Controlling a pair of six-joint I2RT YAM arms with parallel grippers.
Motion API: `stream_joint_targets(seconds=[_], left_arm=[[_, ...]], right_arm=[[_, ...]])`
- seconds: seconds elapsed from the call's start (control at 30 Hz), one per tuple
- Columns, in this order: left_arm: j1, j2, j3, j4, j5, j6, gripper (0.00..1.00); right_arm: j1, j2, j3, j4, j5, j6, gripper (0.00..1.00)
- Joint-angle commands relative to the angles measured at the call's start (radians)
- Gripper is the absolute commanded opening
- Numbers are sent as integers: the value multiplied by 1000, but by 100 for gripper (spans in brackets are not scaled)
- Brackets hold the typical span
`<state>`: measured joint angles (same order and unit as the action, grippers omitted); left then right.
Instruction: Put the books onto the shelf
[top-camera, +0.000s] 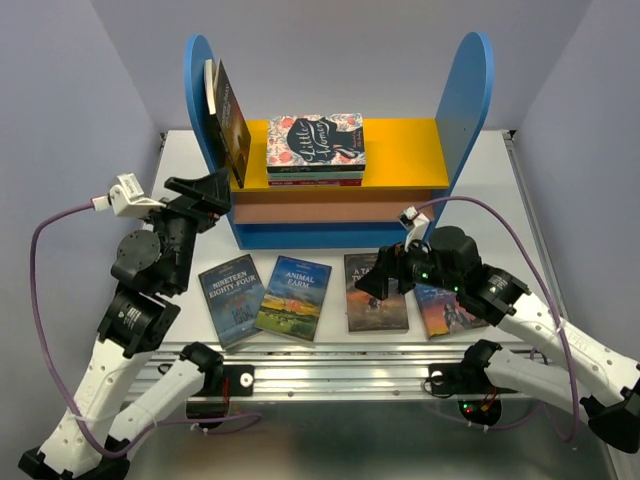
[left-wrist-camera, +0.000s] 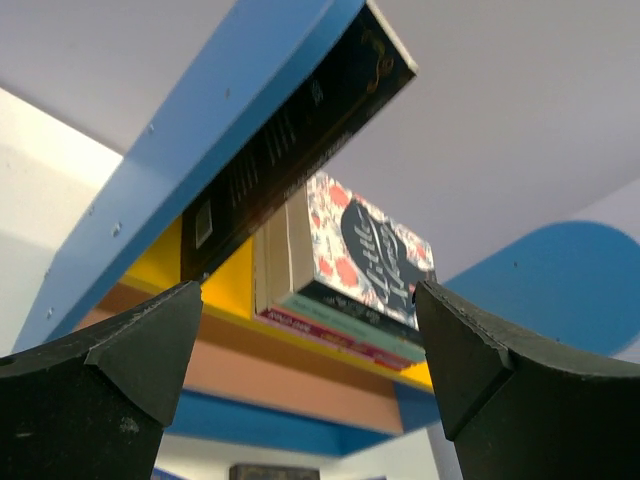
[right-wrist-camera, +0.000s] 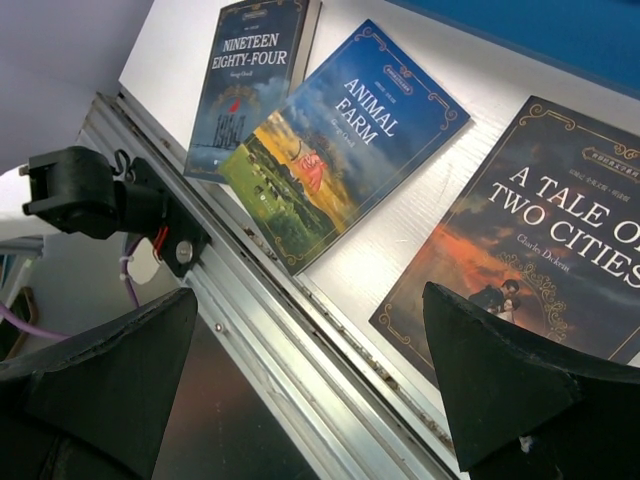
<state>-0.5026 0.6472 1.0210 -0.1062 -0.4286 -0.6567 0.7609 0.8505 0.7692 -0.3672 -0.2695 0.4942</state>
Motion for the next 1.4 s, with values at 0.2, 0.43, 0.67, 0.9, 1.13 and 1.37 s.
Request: stream_joint_targets(seconds=[0.2,0.43,0.67,0.9,1.13,1.37], left_arm=[[-2,-101,-281,-30,305,-164,99],[-106,-198,-579,-20,404,-323,99],[-356,-117,-699,136,304,-481,99],[-557,283,-569,272,197,-483,99],[-591,568,-476,376,235,-486,99],[-591,758,-403,407,266,-495,99]], right_arm=[[6,-47,-39,-150,263,130,100],[6,-68,-143,-194,401,247,100],[6,-21,-200,-179,454,300,100],[6,12,-292,-49,424,345,100],[-51,18,-343,14,431,366,100],[-123,12,-415,105,326,385,100]])
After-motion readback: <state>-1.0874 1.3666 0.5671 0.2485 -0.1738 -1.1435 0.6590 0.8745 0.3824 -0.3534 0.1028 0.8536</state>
